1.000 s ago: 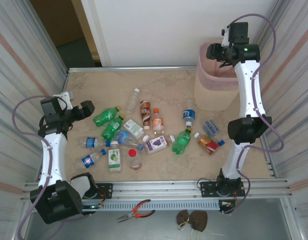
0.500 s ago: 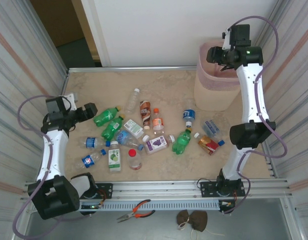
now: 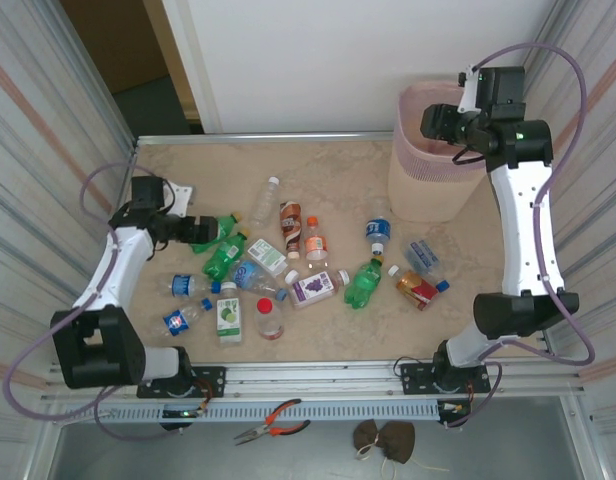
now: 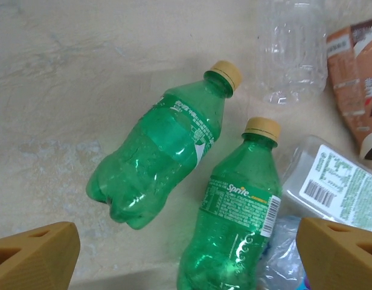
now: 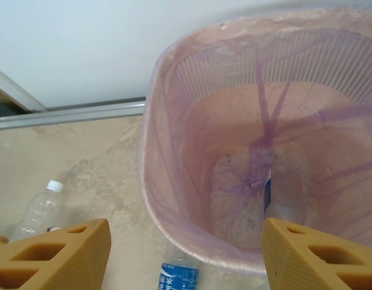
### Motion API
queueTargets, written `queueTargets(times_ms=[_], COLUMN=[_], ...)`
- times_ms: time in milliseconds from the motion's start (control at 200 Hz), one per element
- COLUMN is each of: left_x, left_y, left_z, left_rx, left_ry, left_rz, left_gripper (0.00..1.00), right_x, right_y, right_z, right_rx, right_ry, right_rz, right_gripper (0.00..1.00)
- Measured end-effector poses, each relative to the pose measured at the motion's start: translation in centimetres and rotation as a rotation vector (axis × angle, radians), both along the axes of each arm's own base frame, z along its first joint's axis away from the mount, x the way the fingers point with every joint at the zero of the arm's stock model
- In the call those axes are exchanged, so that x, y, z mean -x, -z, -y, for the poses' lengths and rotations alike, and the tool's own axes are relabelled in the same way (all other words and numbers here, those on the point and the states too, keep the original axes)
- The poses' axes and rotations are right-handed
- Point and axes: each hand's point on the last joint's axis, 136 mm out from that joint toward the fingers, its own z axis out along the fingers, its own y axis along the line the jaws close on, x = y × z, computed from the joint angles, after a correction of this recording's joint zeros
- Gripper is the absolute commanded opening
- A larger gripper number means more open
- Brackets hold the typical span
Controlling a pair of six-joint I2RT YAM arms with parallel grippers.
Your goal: Put the plastic bottles in the bin
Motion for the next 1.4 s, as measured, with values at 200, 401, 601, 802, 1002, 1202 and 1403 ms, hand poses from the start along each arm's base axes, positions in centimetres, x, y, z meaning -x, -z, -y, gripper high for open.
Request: queueTargets(times_ms=[200, 401, 601, 802, 1002, 1202, 1403], left_x=[-2.5, -2.7, -2.5, -2.3, -2.6, -2.1, -1.9], left_y=[1.8, 5.3, 7.9, 9.0, 10.1, 11.1, 11.9], left_z=[-0.4, -0.7, -0.9, -1.2, -2.0, -2.0, -1.9], left_rx=[-0.154, -0.197, -0.207, -0.215, -0.206, -0.193, -0.188], left_ry=[0.12, 0.197, 0.222, 0.223, 0.205, 0.21, 0.212], left_rz=[-0.086, -0.205, -0.282, -0.324, -0.357, -0.404, -0.43], left_gripper=[0.89, 0.88, 0.9, 0.85, 0.83, 0.79, 0.75], right_x=[0.7, 1.3, 1.8, 2.3, 2.2, 2.2, 2.1], right_y=[0.2, 0.9, 0.6, 0.1, 0.2, 1.7, 1.9], right_z=[0.7, 1.1, 1.1, 1.0, 0.7, 0.6, 0.5], right_rx=[0.002, 0.004, 0.003, -0.004, -0.015, -0.021, -0.025], right_ry=[0.017, 0.027, 0.027, 0.021, 0.011, 0.006, 0.001], right_rz=[0.009, -0.001, 0.015, 0.039, 0.051, 0.015, 0.017], right_gripper=[0.68, 0.69, 0.7, 0.7, 0.71, 0.71, 0.72])
